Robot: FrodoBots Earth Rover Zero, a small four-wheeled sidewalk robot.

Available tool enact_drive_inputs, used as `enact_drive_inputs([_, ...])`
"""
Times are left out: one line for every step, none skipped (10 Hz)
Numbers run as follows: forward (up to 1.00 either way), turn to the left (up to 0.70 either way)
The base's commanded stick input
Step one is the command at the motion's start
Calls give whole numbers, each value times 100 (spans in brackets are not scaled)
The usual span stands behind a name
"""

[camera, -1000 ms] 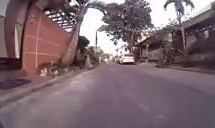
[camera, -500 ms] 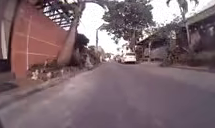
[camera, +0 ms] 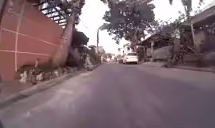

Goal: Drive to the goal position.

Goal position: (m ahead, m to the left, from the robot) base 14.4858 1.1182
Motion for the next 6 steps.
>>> enact_drive_inputs([100,0])
enact_drive_inputs([100,0])
enact_drive_inputs([100,0])
enact_drive_inputs([100,0])
enact_drive_inputs([100,0])
enact_drive_inputs([100,0])
